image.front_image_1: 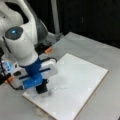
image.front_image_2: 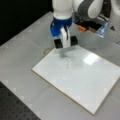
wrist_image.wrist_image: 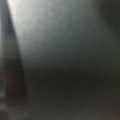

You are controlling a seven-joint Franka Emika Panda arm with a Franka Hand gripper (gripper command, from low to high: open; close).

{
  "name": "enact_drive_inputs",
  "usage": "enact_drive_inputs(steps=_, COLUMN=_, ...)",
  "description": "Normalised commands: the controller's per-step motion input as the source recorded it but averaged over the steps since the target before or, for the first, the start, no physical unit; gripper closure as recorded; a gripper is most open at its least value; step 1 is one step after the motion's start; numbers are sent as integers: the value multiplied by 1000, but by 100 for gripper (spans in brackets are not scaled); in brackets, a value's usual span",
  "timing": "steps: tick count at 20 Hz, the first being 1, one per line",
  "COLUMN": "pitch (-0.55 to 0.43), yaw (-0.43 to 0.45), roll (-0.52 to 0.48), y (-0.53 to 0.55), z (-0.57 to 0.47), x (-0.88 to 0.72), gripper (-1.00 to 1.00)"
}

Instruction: Erasing curve lines

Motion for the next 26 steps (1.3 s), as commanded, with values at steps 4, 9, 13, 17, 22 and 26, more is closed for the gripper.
enact_drive_inputs(steps=4, pitch=-110, yaw=-10, roll=-20, y=94, z=-145, x=12, gripper=100)
enact_drive_inputs(steps=9, pitch=-107, yaw=22, roll=92, y=21, z=-111, x=20, gripper=100)
enact_drive_inputs(steps=13, pitch=-120, yaw=2, roll=135, y=11, z=-81, x=14, gripper=100)
enact_drive_inputs(steps=17, pitch=-127, yaw=-21, roll=171, y=16, z=-89, x=-4, gripper=100)
enact_drive_inputs(steps=22, pitch=-149, yaw=-57, roll=133, y=20, z=-134, x=-17, gripper=100)
enact_drive_inputs(steps=26, pitch=-160, yaw=-58, roll=117, y=38, z=-158, x=-19, gripper=100)
